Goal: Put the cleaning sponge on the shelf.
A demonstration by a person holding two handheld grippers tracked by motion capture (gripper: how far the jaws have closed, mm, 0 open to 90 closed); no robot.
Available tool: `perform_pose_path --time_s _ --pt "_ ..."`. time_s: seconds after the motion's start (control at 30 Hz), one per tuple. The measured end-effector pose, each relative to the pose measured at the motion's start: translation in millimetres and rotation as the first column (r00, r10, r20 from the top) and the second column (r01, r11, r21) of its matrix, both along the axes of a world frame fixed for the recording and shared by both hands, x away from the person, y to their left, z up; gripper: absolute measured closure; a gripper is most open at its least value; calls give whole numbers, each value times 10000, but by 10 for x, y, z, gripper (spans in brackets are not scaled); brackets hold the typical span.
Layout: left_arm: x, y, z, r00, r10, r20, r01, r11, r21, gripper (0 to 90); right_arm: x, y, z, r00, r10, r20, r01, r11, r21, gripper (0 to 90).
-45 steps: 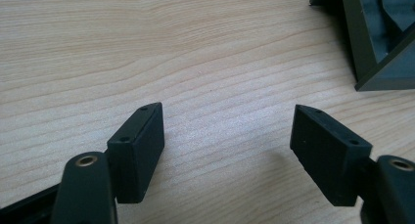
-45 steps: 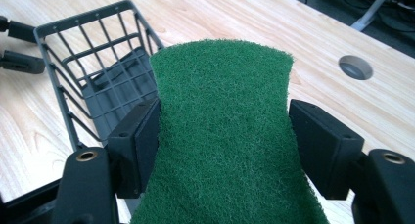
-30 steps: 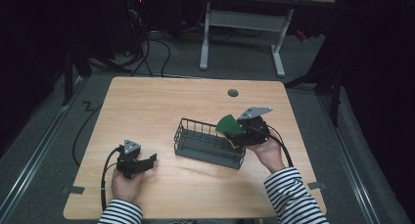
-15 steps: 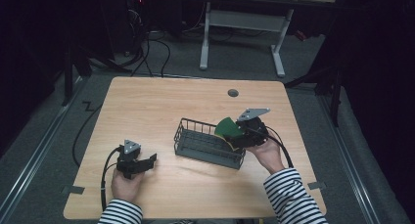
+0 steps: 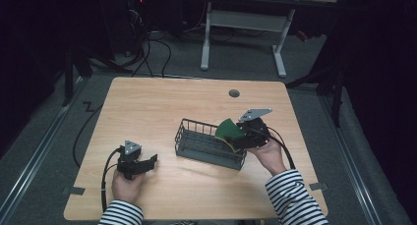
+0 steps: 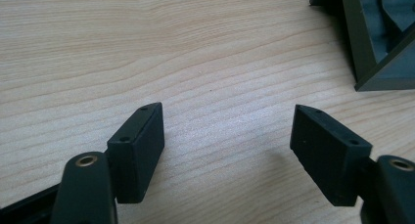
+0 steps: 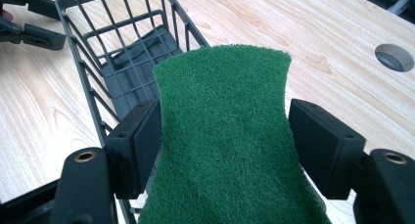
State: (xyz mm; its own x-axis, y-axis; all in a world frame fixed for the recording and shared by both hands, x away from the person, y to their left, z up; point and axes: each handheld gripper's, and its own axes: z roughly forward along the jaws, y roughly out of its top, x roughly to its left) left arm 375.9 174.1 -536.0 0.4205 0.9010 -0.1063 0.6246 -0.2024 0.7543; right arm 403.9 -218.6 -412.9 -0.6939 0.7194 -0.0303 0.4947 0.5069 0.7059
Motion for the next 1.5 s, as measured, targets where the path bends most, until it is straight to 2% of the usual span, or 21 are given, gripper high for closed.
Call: perform_pose_path --time_s 0.6,0.8,1.17,1.3,1.37,1.5 --pt "-2 -1 0 10000 -7 2 7 10000 11 294 -42 6 7 9999 124 51 -124 9999 -29 306" --pt "-2 -1 0 10000 -8 2 8 10000 6 294 -58 35 -13 9995 164 259 -155 9993 -342 308" --pt "-3 3 0 10000 -18 -9 18 10000 -12 295 -87 4 -2 9996 217 162 -217 9998 -40 315" --pt "-3 3 0 10000 -20 1 20 10000 8 295 -100 -45 -36 10000 75 63 -77 9994 337 328" --pt "-3 2 1 10000 -21 0 21 10000 20 295 -105 -52 -32 10000 72 62 -74 9994 345 338" --pt "-3 1 0 10000 -18 -1 18 10000 17 295 -116 -28 -20 9996 109 263 -111 9999 68 360"
